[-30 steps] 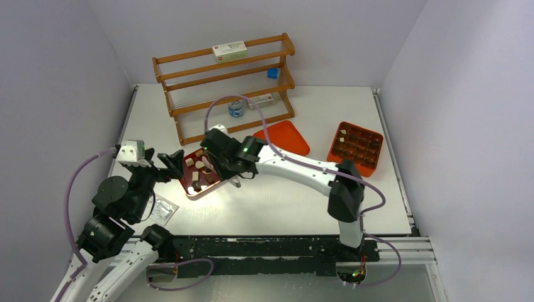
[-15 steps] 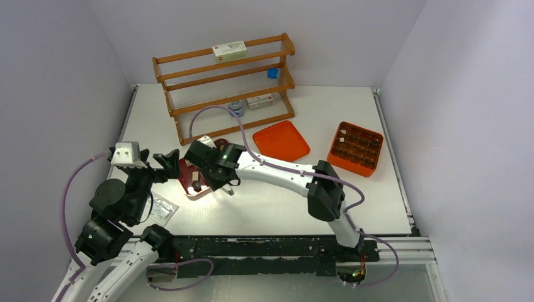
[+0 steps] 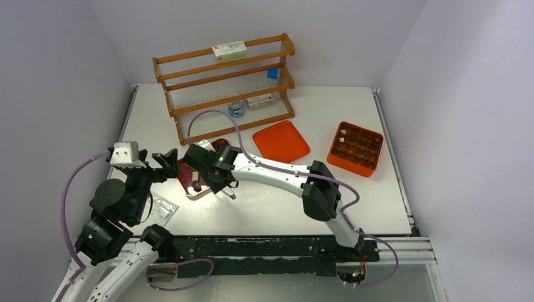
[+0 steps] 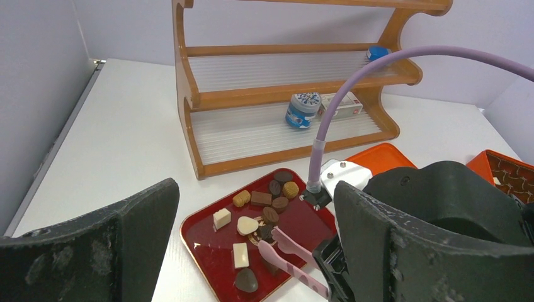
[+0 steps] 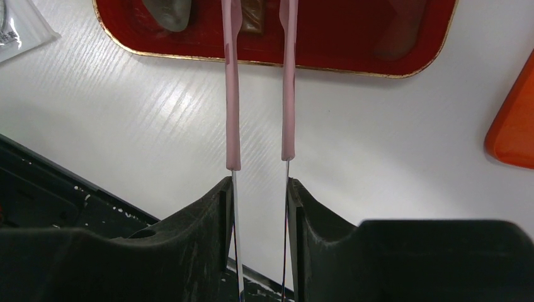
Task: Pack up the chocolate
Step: Pick up the fake chocolate from the plate.
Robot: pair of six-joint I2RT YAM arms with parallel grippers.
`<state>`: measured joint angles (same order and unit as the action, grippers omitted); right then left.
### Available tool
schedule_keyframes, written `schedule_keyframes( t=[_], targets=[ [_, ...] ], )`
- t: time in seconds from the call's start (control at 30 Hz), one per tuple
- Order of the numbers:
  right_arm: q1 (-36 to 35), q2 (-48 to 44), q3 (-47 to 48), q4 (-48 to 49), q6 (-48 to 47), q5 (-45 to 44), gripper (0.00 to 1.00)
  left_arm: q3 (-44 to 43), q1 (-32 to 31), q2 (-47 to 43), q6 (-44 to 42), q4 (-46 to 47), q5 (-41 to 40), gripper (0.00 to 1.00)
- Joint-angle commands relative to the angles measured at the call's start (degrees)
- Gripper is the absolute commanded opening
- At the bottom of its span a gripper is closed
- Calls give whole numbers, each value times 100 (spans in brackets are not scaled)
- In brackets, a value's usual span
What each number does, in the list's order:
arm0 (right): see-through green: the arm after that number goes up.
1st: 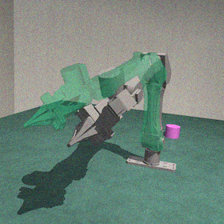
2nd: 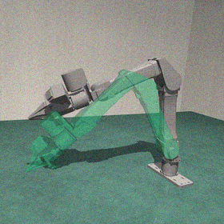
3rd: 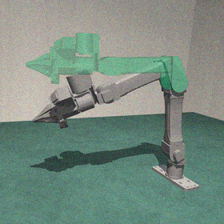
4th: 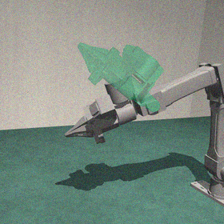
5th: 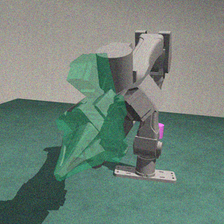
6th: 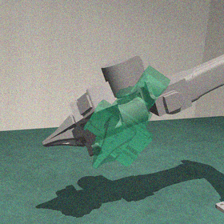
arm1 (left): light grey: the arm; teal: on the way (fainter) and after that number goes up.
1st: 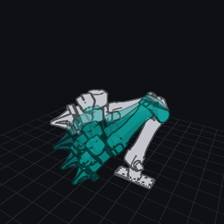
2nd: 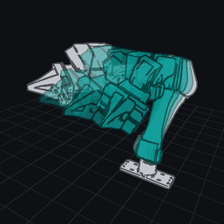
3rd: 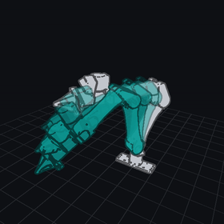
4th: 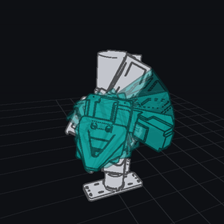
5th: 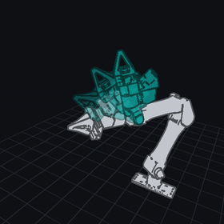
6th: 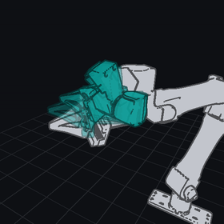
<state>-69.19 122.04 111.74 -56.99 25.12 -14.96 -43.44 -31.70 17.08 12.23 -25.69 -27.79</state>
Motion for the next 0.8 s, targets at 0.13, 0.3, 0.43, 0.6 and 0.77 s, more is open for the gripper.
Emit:
schedule_keyframes(
  t=[0.13,0.3,0.43,0.6,0.77],
  targets=[
    [-37,-54,50,192,-17,149,39,-138,-2,-58,-1,2,-96,98],
    [-41,75,90,60,-31,21,40,-138,-3,-71,-1,0,-90,98],
    [-41,133,135,-34,-17,-49,40,-138,-2,-73,-1,2,-91,98],
    [-42,219,178,-98,-35,51,40,-138,-2,-73,-1,1,-79,98],
    [-41,263,146,-72,-52,178,39,-138,-3,-82,-2,-5,-88,98]
  ],
)
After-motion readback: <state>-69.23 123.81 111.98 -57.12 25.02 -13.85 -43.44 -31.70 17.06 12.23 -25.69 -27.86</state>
